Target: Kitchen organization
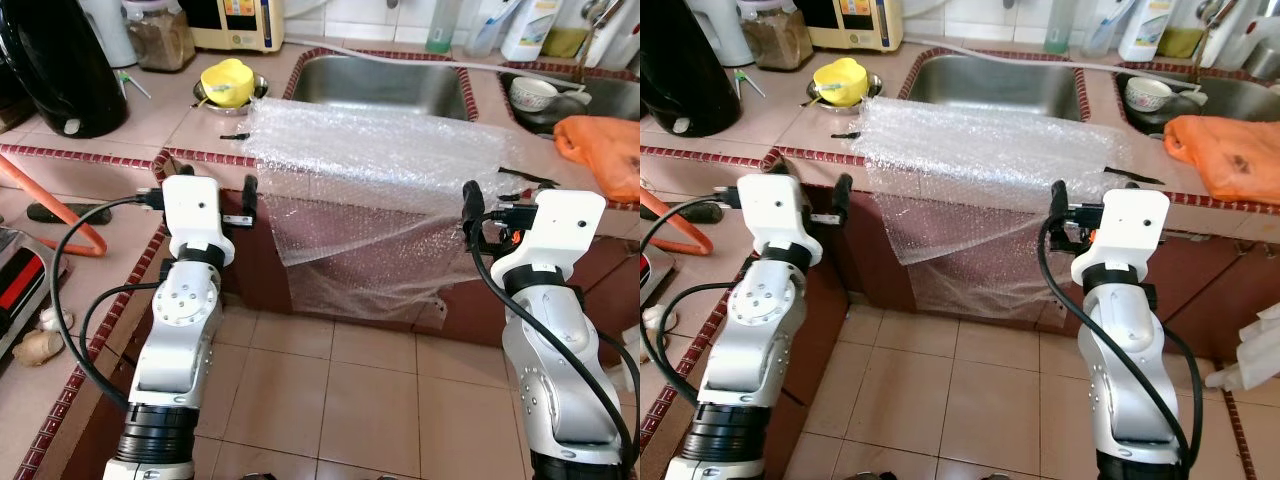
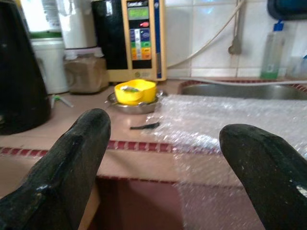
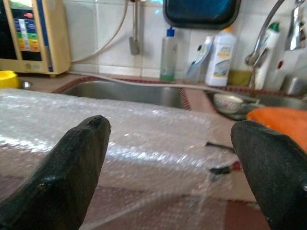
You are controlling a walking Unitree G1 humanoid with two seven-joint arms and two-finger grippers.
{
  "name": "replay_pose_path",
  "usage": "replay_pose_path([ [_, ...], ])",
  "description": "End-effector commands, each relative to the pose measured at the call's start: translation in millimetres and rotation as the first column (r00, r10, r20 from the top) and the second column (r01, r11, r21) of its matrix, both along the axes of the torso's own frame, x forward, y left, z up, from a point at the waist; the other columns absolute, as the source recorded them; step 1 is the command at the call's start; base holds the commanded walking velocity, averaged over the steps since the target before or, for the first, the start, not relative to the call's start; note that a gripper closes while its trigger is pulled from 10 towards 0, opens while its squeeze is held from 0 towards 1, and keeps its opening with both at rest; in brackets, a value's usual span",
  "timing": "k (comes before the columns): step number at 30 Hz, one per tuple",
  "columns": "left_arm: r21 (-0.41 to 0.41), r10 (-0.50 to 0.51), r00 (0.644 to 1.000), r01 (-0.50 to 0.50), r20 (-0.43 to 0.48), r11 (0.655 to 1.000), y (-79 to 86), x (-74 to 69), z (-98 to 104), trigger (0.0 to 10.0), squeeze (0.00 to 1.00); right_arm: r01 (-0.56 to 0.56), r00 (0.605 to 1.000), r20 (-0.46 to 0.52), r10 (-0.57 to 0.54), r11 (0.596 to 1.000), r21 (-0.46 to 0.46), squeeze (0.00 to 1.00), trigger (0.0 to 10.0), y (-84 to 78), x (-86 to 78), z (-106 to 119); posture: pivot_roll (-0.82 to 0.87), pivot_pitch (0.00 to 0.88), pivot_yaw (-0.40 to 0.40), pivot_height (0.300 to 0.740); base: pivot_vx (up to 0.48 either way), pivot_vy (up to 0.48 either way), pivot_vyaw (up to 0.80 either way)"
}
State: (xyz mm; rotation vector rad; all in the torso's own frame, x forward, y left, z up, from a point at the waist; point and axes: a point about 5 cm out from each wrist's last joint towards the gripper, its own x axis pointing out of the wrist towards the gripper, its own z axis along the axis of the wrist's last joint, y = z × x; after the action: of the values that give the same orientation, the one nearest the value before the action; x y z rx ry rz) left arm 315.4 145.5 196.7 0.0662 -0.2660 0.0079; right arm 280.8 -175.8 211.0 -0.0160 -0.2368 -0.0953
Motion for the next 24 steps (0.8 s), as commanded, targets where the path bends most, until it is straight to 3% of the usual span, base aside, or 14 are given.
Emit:
replay_pose_path([
  [1, -0.006, 0.008, 1.000, -0.008, -0.017, 1.000, 2.5, -5.7, -1.4, 10.0, 0.00, 0.005, 1.000, -0.014, -0.004, 0.999, 0.033, 0.00, 10.0, -3.8, -3.3, -1.8, -0.02, 0.163, -0.003, 0.740, 0.000, 0.000, 0.00],
  [8, -0.020, 0.007, 1.000, -0.007, -0.025, 1.000, -0.1, -7.3, -2.8, 10.0, 0.00, -0.013, 0.999, -0.029, 0.014, 0.999, 0.046, 0.00, 10.0, -1.5, -1.6, -3.3, -0.02, 0.159, -0.010, 0.740, 0.000, 0.000, 0.00],
  [10, -0.074, -0.012, 0.999, 0.009, -0.045, 0.997, -0.6, -6.8, -3.0, 10.0, 0.00, -0.012, 1.000, -0.028, 0.014, 0.999, 0.046, 0.00, 10.0, -1.7, -1.6, -2.4, -0.02, 0.160, -0.009, 0.740, 0.000, 0.000, 0.00],
  [11, -0.150, -0.056, 0.996, 0.045, -0.071, 0.988, -2.5, -7.4, -4.3, 10.0, 0.00, -0.035, 0.999, -0.026, 0.037, 0.997, 0.064, 0.00, 10.0, -0.7, -2.2, -2.1, -0.02, 0.160, -0.009, 0.740, 0.000, 0.000, 0.00],
  [14, -0.207, -0.059, 0.990, 0.032, -0.126, 0.978, -2.2, -6.6, -9.0, 10.0, 0.00, -0.027, 0.999, -0.030, 0.029, 0.998, 0.065, 0.00, 10.0, -1.6, -3.3, -2.9, -0.02, 0.162, -0.008, 0.740, 0.000, 0.000, 0.00],
  [15, -0.220, -0.071, 0.991, 0.044, -0.116, 0.974, -2.9, -6.4, -8.1, 10.0, 0.12, -0.025, 0.999, -0.031, 0.027, 0.997, 0.070, 0.00, 10.0, -1.8, -3.5, -3.3, -0.03, 0.163, -0.008, 0.740, 0.000, 0.000, 0.00],
  [16, -0.228, -0.080, 0.991, 0.054, -0.106, 0.972, -3.5, -6.3, -7.2, 10.0, 0.12, -0.025, 0.999, -0.032, 0.027, 0.997, 0.073, 0.00, 10.0, -1.9, -3.6, -3.6, -0.03, 0.163, -0.008, 0.740, 0.000, 0.000, 0.00],
  [17, -0.222, -0.070, 0.992, 0.046, -0.104, 0.974, -3.0, -6.2, -6.6, 10.0, 0.03, -0.023, 0.999, -0.033, 0.026, 0.997, 0.072, 0.00, 10.0, -2.1, -3.7, -3.9, -0.03, 0.162, -0.008, 0.740, 0.000, 0.000, 0.00],
  [19, -0.192, -0.055, 0.994, 0.037, -0.089, 0.981, -2.4, -6.8, -5.0, 10.0, 0.00, -0.021, 0.999, -0.034, 0.024, 0.997, 0.070, 0.00, 10.0, -2.3, -3.8, -4.1, -0.03, 0.161, -0.007, 0.740, 0.000, 0.000, 0.00],
  [24, -0.262, -0.110, 0.986, 0.074, -0.122, 0.962, -5.8, -10.9, -11.4, 10.0, 0.00, -0.022, 0.999, -0.029, 0.024, 0.998, 0.067, 0.00, 10.0, -3.0, -3.3, -3.1, -0.03, 0.160, -0.005, 0.740, 0.000, 0.000, 0.00],
])
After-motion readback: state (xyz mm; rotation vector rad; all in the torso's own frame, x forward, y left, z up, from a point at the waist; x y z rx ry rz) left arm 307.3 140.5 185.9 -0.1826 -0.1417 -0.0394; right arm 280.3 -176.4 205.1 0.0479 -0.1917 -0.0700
